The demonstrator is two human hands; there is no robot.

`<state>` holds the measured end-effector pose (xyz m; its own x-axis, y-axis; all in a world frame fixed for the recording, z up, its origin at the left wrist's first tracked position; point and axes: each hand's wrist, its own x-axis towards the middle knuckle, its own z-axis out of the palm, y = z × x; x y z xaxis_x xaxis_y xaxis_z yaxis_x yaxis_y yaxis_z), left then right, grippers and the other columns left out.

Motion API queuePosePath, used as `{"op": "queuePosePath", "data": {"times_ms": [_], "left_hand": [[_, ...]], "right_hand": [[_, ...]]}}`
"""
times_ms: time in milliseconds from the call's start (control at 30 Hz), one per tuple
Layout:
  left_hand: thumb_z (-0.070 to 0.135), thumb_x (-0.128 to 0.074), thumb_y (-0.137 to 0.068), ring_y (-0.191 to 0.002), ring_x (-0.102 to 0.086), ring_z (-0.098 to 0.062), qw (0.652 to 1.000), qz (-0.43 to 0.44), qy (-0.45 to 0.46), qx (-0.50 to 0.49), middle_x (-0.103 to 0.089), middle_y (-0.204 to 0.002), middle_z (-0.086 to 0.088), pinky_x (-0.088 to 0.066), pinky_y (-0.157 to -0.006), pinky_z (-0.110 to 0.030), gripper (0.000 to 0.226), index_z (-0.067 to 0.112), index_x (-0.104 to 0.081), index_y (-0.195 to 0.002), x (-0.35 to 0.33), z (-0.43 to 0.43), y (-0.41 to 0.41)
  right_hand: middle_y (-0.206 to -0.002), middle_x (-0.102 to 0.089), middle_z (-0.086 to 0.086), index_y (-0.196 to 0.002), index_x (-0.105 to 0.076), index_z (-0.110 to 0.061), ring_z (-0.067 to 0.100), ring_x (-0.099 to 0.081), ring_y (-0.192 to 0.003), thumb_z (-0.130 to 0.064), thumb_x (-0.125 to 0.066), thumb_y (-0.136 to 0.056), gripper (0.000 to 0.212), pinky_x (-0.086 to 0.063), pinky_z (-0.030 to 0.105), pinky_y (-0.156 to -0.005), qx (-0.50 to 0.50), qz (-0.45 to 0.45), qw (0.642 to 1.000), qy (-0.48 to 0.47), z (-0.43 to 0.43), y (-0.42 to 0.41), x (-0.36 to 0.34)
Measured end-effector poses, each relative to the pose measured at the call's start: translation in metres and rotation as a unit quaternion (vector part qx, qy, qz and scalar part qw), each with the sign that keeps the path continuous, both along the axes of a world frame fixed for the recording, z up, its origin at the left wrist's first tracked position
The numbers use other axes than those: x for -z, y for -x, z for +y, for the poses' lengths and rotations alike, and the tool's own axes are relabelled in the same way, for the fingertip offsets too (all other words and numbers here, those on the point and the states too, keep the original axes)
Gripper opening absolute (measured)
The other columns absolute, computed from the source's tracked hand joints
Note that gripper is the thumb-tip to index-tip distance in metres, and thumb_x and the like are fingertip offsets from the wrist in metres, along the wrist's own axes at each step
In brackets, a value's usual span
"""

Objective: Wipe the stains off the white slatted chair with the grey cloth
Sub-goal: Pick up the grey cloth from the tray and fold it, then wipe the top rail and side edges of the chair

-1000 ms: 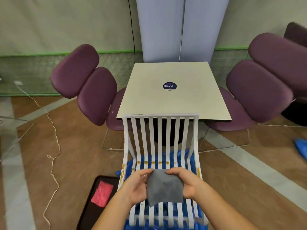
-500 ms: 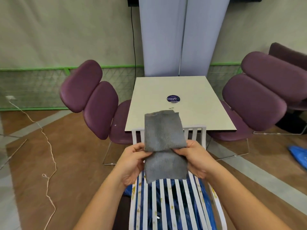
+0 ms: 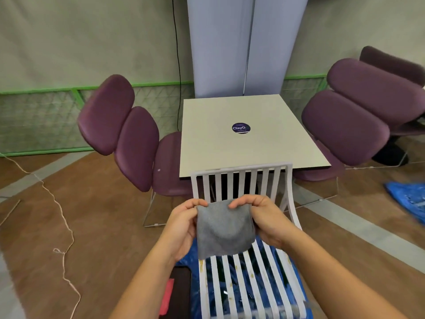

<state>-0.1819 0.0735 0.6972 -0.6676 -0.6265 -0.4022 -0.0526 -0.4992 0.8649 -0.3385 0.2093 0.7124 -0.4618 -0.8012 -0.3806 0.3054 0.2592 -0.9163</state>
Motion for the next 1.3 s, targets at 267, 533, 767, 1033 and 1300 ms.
{"op": "queuePosePath", "data": {"times_ms": [267, 533, 767, 1033, 1300], "left_hand": [[0.004, -0.046, -0.101, -0.077, -0.057, -0.021, 0.997, 0.02, -0.071, 0.0, -0.06, -0.099, -0.02, -0.05, -0.062, -0.03, 0.025, 0.005, -0.07, -0.099, 0.014, 0.004, -0.002], [0.019, -0.054, -0.104, -0.079, -0.073, -0.021, 0.996, -0.047, -0.066, -0.038, -0.077, -0.094, -0.01, -0.056, -0.058, -0.033, 0.021, 0.008, -0.071, -0.112, 0.019, 0.034, 0.04], [0.044, -0.058, -0.099, -0.109, -0.07, -0.034, 0.983, -0.066, -0.167, -0.037, -0.074, -0.113, -0.016, -0.057, -0.091, -0.052, 0.042, 0.009, -0.071, -0.118, 0.035, 0.053, 0.092], [0.022, -0.061, -0.1, -0.098, -0.074, -0.027, 0.99, -0.124, -0.041, -0.044, -0.077, -0.105, -0.01, -0.061, -0.08, -0.043, 0.021, 0.009, -0.069, -0.115, 0.051, 0.074, 0.182], [0.029, -0.058, -0.102, -0.094, -0.074, -0.014, 0.987, -0.15, 0.046, -0.018, -0.077, -0.1, 0.002, -0.058, -0.077, -0.029, 0.017, 0.02, -0.07, -0.109, 0.08, 0.089, 0.251]], "right_hand": [[-0.114, -0.071, 0.012, -0.113, -0.073, -0.012, 0.023, -0.068, -0.104, -0.017, -0.053, -0.1, 0.024, -0.054, 0.034, -0.079, 0.044, -0.094, 0.994, 0.023, 0.006, -0.004, 0.007], [-0.115, -0.074, 0.008, -0.123, -0.068, -0.015, 0.027, -0.07, -0.108, -0.034, -0.045, -0.105, 0.034, -0.055, 0.052, -0.096, 0.126, -0.166, 0.978, -0.014, 0.022, 0.015, 0.03], [-0.122, -0.07, 0.016, -0.124, -0.069, -0.014, 0.035, -0.067, -0.113, -0.051, -0.04, -0.102, 0.052, -0.051, 0.06, -0.097, 0.114, -0.258, 0.959, -0.037, 0.04, 0.071, 0.064], [-0.137, -0.059, 0.021, -0.14, -0.054, -0.009, 0.04, -0.056, -0.127, -0.05, -0.068, -0.089, 0.066, -0.04, 0.061, -0.108, 0.003, -0.322, 0.947, 0.011, 0.057, 0.166, 0.084], [-0.131, -0.064, 0.02, -0.135, -0.059, -0.01, 0.039, -0.059, -0.124, -0.023, -0.081, -0.081, 0.06, -0.041, 0.059, -0.109, -0.013, -0.333, 0.942, -0.042, 0.059, 0.222, 0.113]]}}
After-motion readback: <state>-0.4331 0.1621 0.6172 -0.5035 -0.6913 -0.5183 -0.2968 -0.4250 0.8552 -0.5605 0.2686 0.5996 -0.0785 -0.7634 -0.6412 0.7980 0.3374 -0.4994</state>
